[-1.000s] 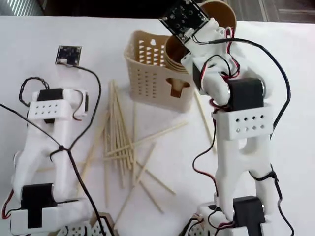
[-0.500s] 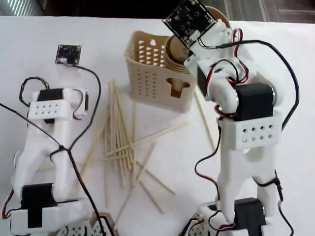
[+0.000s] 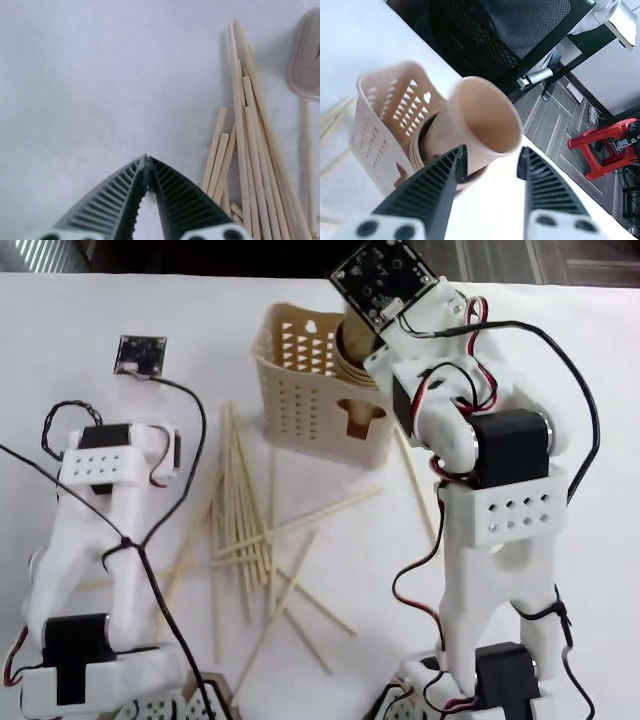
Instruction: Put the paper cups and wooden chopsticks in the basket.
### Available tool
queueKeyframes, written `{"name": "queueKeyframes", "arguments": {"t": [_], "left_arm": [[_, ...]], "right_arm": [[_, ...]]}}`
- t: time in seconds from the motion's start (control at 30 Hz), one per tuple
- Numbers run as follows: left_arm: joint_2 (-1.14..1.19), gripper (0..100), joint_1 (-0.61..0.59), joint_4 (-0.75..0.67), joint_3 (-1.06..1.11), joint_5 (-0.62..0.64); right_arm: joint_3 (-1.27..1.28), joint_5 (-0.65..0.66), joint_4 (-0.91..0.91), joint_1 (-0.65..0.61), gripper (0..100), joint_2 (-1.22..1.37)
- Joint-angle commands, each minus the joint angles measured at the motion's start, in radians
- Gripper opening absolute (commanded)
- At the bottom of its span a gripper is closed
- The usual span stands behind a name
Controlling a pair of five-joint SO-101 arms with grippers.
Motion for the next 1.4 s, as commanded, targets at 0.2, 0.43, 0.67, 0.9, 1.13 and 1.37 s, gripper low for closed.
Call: {"name": "queueKeyframes", "arguments": {"t": [0.2, 0.43, 0.67, 0.9, 1.13, 1.37], "left_arm": [[-0.039, 2, -0.018, -0.02, -0.005, 0.0], [-0.039, 2, -0.018, -0.021, -0.005, 0.0], [-0.033, 2, -0.018, -0.041, -0.003, 0.0], [-0.038, 3, -0.019, -0.112, 0.052, 0.0], [-0.038, 3, -0.056, -0.12, 0.055, 0.005], [-0.038, 3, -0.056, -0.12, 0.057, 0.003]], "right_arm": [[-0.008, -0.034, 0.013, 0.001, 19.4, -0.038], [-0.008, -0.035, 0.309, 0.12, 19.4, -0.036], [0.101, -0.061, 0.381, 0.309, 19.4, -0.061], [0.381, -0.068, 0.346, 0.34, 19.4, -0.061], [0.853, -0.069, -0.022, 0.306, 19.7, -0.062], [1.132, -0.118, -0.375, 0.251, 19.4, -0.061]]}}
